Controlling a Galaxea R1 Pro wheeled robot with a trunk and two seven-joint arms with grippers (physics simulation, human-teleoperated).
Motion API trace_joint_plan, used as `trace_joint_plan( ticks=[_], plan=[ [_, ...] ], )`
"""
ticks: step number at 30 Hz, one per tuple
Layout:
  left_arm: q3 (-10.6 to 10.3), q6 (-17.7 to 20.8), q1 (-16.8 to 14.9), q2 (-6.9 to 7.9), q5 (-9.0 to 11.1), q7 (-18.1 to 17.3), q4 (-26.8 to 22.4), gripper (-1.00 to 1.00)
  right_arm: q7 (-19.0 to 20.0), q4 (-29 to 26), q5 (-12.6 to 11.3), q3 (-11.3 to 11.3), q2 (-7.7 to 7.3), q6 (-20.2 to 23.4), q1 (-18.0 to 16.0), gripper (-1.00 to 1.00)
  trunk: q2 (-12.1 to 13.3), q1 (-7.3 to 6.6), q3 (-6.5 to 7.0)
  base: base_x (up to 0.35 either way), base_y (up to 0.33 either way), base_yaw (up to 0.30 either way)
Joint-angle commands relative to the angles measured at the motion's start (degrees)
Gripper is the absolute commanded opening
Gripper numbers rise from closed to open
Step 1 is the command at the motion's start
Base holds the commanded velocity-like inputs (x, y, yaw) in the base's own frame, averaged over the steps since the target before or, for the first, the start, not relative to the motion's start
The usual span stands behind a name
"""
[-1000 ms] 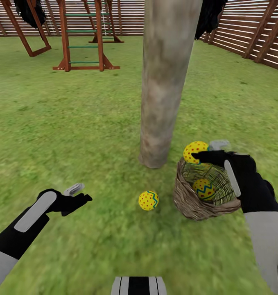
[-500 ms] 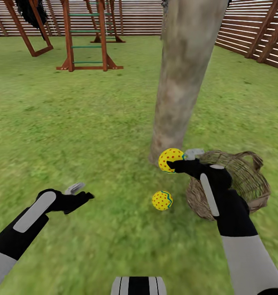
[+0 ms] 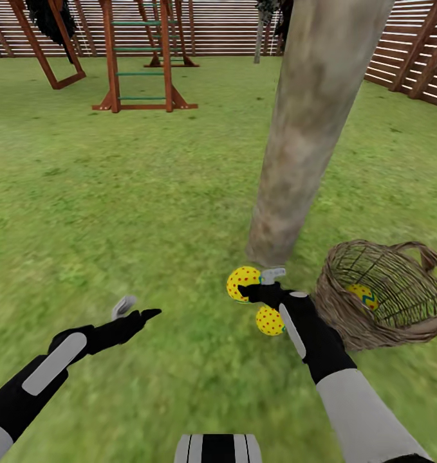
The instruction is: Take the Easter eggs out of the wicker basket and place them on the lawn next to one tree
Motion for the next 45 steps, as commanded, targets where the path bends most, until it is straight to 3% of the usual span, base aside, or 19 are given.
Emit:
trace_joint_plan(
  ticks=[1,3,11,26,33,34,36,45],
  plan=[
    [-0.42,0.00,-0.03,0.08,0.47,-1.19,0.09,1.00,-0.04,4.62,-0.52,0.30,0.20,-3.08,0.16,-1.00,-0.02,0.01,-0.04,0.106,0.030,0.000],
    [-0.60,-0.02,-0.01,0.06,0.51,-1.79,0.21,1.00,0.53,6.62,-0.76,1.93,0.43,-7.09,0.32,-1.00,-0.02,0.01,-0.04,0.038,0.011,0.000],
    [-2.10,-0.02,0.96,0.01,0.49,-1.92,2.29,1.00,1.22,11.84,-1.72,2.82,2.63,-10.05,0.44,-1.00,-0.02,0.01,-0.04,0.003,0.001,0.000],
    [-3.01,-0.02,1.12,-0.06,0.66,-1.88,2.43,1.00,1.01,13.16,-1.33,2.71,2.51,-10.19,0.73,-1.00,-0.02,0.01,-0.04,0.064,0.000,0.000],
    [-3.82,-0.02,1.12,-0.17,0.68,-1.78,2.85,1.00,0.97,15.31,-1.21,2.72,2.40,-12.99,0.97,-1.00,-0.02,0.01,-0.04,0.115,0.000,0.000],
    [-4.14,-0.02,1.12,-0.34,0.67,-1.74,2.94,1.00,0.99,15.66,-1.20,2.76,2.39,-13.12,1.02,-1.00,-0.02,0.01,-0.04,0.077,0.000,0.000],
    [-4.38,-0.02,1.12,-2.13,0.60,-1.64,3.00,1.00,1.01,16.96,-1.05,2.81,2.49,-14.82,1.06,-1.00,-0.02,0.01,-0.04,0.017,0.000,0.000],
    [-4.40,-0.01,1.12,-2.62,0.59,-1.62,3.80,1.00,0.99,17.38,-1.01,2.81,2.57,-15.24,1.06,-1.00,-0.02,0.01,-0.04,0.016,0.000,0.000]
  ],
)
